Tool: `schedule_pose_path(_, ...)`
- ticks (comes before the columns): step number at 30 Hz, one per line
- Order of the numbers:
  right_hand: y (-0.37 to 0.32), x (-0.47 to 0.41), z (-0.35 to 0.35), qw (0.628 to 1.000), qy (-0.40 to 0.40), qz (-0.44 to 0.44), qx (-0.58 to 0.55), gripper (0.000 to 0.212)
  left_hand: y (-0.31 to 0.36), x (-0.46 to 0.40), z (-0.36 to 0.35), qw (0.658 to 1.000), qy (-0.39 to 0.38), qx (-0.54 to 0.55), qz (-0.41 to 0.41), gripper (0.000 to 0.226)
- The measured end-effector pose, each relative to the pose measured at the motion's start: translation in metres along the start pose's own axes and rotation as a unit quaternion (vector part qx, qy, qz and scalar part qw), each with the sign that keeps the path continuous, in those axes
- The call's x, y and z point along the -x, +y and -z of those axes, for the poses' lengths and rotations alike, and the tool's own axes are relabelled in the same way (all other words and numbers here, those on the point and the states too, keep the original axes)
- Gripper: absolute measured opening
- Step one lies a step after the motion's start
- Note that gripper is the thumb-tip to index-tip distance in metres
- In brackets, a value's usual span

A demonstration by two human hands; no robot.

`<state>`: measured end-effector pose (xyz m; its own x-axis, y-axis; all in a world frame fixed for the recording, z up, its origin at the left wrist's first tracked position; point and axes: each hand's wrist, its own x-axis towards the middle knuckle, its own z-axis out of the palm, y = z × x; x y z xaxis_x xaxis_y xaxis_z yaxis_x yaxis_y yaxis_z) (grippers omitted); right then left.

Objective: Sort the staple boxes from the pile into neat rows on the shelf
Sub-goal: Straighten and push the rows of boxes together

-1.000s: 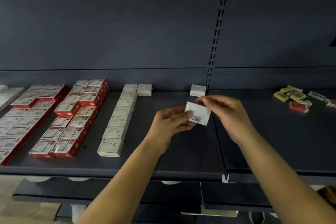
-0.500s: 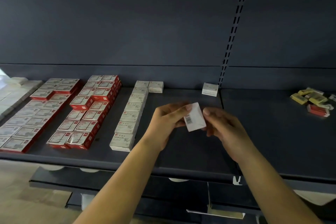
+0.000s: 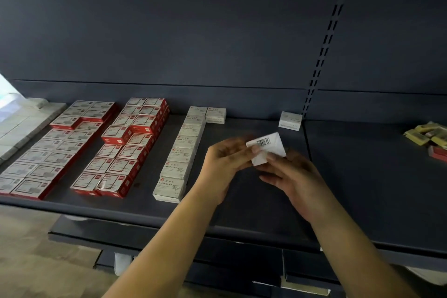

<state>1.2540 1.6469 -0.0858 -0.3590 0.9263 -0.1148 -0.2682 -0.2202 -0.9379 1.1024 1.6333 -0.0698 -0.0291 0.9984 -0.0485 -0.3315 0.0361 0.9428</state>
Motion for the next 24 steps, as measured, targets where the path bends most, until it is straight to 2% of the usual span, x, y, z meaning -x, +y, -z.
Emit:
schedule_pose_path(3,-0.004,0.001,0.001,1.000,0.011,-0.026,0.004,0.051,0.001,-0.001,0.002,0.998,0.012,-0.047,-0.041,0.035)
schedule_pose_path(7,-0.010,-0.002,0.005,0.997,-0.002,-0.071,-0.032,0.060,-0.001,0.001,0.003,0.970,-0.026,-0.198,-0.141,0.035)
schedule_pose_path(11,-0.012,-0.001,0.010,0.997,-0.007,-0.047,-0.061,0.040,-0.009,0.003,0.003,0.940,-0.071,-0.257,-0.215,0.034)
schedule_pose_path(13,-0.013,-0.001,0.011,0.996,-0.005,-0.027,-0.082,0.045,-0.010,0.006,0.001,0.956,-0.061,-0.221,-0.183,0.039)
schedule_pose_path(15,-0.013,-0.001,0.012,0.995,-0.002,-0.010,-0.095,0.067,-0.007,0.010,-0.004,0.983,-0.044,-0.147,-0.100,0.042)
schedule_pose_path(17,-0.011,-0.001,0.012,0.995,-0.014,0.004,-0.102,0.078,-0.004,0.011,-0.008,0.994,-0.021,-0.095,-0.042,0.039)
schedule_pose_path(20,-0.009,0.002,0.009,0.994,-0.039,0.026,-0.095,0.084,-0.001,0.009,-0.006,0.998,0.001,-0.058,-0.029,0.038)
schedule_pose_path(24,-0.008,0.004,0.007,0.995,-0.035,0.065,-0.073,0.090,-0.001,0.011,-0.002,1.000,-0.017,-0.025,0.005,0.038)
